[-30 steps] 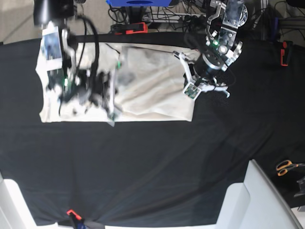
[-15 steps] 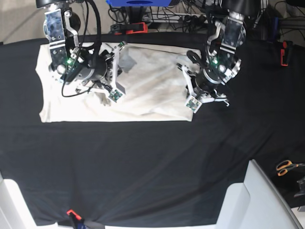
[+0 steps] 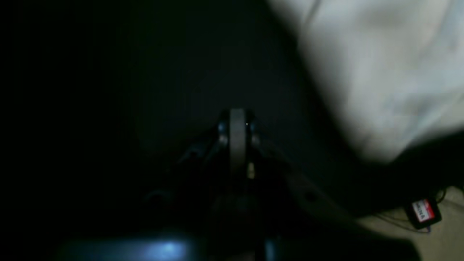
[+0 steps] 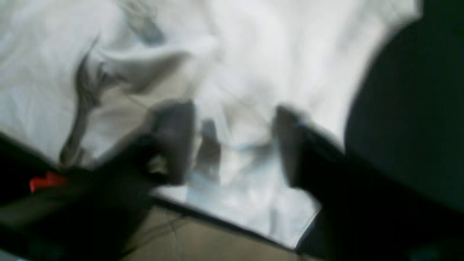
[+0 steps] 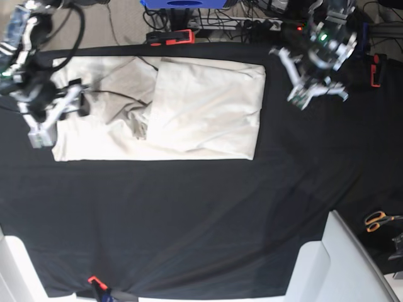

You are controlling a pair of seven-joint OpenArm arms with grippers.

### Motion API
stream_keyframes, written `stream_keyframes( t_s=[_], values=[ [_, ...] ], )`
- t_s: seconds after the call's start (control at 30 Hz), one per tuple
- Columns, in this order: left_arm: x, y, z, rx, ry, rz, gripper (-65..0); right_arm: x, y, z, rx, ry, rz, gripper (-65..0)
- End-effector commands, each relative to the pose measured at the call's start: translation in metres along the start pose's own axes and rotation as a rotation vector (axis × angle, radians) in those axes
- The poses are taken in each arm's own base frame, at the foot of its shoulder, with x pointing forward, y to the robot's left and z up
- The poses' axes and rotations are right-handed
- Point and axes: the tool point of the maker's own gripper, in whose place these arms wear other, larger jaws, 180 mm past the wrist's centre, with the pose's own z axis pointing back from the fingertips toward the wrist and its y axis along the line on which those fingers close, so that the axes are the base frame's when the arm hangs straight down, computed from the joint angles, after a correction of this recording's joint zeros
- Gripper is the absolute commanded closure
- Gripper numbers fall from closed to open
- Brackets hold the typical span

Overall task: Fold the T-shirt properly
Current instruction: 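Release the shirt and move both grippers away from it, then grasp the shirt's sleeve end with the right gripper and lift it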

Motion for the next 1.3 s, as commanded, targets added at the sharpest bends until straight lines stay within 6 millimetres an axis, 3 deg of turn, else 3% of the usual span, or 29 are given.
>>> stream_keyframes(
  t_s=[0.0, 0.07, 0.1, 0.3, 0.47, 0.57, 0.77, 0.87, 0.97, 1.13, 1.27],
  values=[
    [0.003, 0.008, 0.007, 0.022, -0.047, 0.003, 0.0, 0.008, -0.017, 0.007, -0.012, -0.036, -0.033, -47.9],
    [-0.012, 0.008, 0.017, 0.028, -0.044, 0.013, 0.0, 0.003, -0.034, 0.010, 0.010, -0.069, -0.146, -57.9],
    [-0.019, 0.007, 0.021, 0.028, -0.037, 0.017, 0.0, -0.001, -0.041, 0.010, 0.024, -0.081, -0.197, -59.4],
    [-0.047, 0.005, 0.032, 0.026, -0.004, 0.034, 0.0, -0.022, -0.085, -0.006, 0.054, -0.052, -0.382, -57.6],
    [-0.060, -0.004, 0.031, 0.009, 0.012, 0.052, 0.0, -0.040, -0.104, -0.019, 0.062, -0.028, -0.488, -57.8],
    [-0.060, -0.006, 0.030, 0.002, 0.015, 0.053, 0.0, -0.045, -0.091, -0.027, 0.091, 0.016, -0.467, -57.8],
    [-0.052, -0.003, 0.026, 0.009, -0.004, 0.053, 0.0, -0.051, -0.024, -0.047, 0.225, 0.074, -0.370, -57.6],
    [-0.051, -0.002, 0.025, 0.011, -0.005, 0.053, 0.0, -0.051, -0.010, -0.050, 0.253, 0.082, -0.345, -57.3],
    [-0.051, -0.002, 0.025, 0.011, -0.005, 0.053, 0.0, -0.054, -0.005, -0.051, 0.261, 0.094, -0.342, -49.7],
    [-0.052, -0.002, 0.025, 0.011, -0.004, 0.054, 0.0, -0.056, 0.006, -0.056, 0.285, 0.118, -0.308, -28.4],
    [-0.051, -0.004, 0.024, 0.010, -0.005, 0.061, 0.0, -0.049, 0.003, -0.056, 0.280, 0.105, -0.301, -4.5]
  ],
)
